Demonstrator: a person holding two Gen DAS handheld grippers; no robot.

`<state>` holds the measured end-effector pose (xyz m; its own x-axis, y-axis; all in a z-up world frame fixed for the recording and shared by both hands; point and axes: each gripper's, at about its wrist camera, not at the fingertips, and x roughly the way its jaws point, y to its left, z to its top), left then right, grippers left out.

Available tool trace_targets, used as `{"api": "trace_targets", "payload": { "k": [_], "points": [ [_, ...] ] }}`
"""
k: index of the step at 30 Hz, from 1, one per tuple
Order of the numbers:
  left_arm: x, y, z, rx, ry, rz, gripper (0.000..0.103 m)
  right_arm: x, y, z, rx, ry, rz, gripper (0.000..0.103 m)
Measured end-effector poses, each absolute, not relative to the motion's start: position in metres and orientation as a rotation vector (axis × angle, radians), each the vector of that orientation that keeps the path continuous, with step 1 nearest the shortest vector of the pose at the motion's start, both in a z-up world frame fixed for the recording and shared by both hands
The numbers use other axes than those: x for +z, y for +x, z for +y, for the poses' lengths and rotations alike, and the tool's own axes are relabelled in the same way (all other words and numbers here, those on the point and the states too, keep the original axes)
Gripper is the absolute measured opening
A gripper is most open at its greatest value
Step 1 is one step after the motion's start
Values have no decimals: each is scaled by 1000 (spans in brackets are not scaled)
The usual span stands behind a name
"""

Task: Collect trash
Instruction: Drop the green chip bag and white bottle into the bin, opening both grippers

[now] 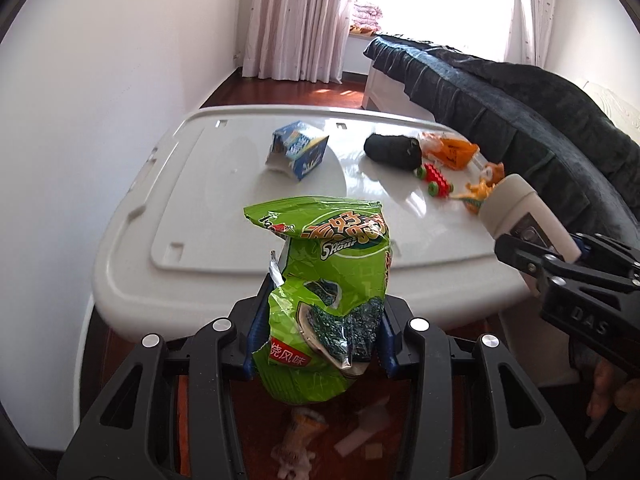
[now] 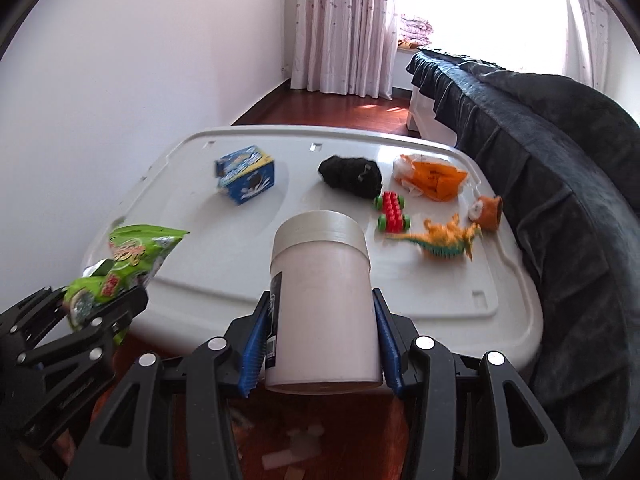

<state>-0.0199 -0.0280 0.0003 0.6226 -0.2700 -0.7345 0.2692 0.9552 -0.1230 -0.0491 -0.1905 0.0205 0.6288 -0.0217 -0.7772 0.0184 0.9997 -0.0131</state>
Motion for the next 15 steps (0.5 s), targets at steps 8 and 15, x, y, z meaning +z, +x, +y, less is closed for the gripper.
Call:
{"api": "trace_targets", "payload": {
  "k": [8,15],
  "points": [
    [-14,-72,-24,-324,57,923,43,-16,-115,-175,27,35,1038,47],
    [-37,-95,-25,-346,72,1022,45,-49,-137,-171,39,61,1156,48]
  ]
}}
